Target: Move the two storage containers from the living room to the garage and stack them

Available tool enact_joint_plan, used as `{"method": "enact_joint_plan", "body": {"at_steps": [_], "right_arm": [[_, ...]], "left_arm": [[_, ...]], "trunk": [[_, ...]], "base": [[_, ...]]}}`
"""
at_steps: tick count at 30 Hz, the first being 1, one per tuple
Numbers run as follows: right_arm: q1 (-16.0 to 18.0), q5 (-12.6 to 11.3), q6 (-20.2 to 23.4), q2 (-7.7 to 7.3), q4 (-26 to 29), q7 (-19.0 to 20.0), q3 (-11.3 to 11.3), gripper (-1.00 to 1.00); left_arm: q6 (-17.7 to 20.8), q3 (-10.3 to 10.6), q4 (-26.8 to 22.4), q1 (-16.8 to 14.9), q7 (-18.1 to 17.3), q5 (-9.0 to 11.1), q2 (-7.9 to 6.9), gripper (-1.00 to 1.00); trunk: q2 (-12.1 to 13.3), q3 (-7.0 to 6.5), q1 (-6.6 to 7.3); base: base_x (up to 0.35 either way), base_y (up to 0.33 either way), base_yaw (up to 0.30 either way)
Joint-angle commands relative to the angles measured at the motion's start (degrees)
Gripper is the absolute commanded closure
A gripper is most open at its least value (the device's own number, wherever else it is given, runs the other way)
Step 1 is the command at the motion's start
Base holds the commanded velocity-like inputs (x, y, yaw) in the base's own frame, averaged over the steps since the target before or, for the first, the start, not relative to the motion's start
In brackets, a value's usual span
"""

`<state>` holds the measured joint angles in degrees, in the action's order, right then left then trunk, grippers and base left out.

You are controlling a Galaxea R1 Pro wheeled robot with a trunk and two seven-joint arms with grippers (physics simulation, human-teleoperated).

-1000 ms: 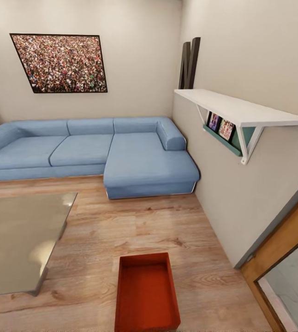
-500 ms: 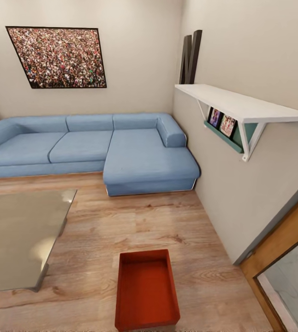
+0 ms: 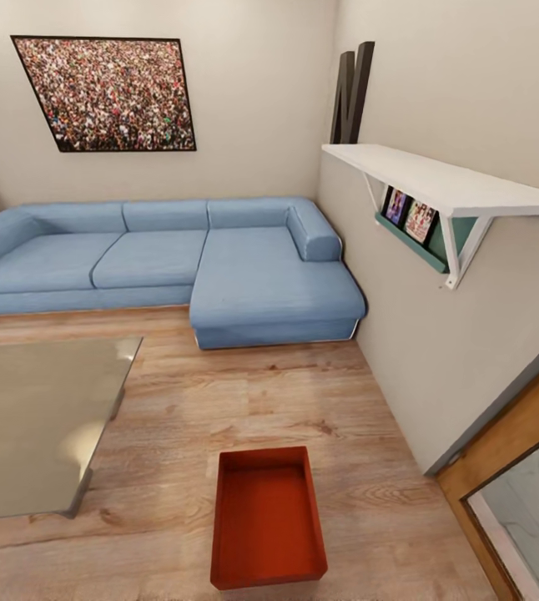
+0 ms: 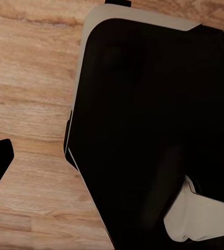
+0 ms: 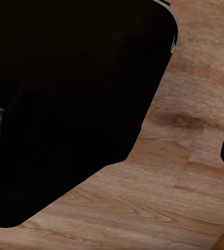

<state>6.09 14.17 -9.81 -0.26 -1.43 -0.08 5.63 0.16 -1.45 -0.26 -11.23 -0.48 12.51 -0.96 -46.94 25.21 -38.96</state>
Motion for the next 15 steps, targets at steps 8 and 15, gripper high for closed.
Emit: {"method": "enact_joint_plan", "body": {"at_steps": [8,15], "right_arm": [[0.07,-0.1,-0.3,0.0,-0.15,-0.01,0.42,-1.0],[0.07,-0.1,-0.3,-0.01,-0.15,-0.01,0.43,-1.0]], "left_arm": [[0.02,-0.11,0.0,-0.02,-0.05,0.32,0.0,-1.0],[0.02,-0.11,0.0,-0.02,-0.05,0.32,0.0,-1.0]], "trunk": [[-0.04,0.21,0.0],[-0.04,0.27,0.0]], "base": [[0.0,0.0,0.074],[0.0,0.0,0.045]]}}
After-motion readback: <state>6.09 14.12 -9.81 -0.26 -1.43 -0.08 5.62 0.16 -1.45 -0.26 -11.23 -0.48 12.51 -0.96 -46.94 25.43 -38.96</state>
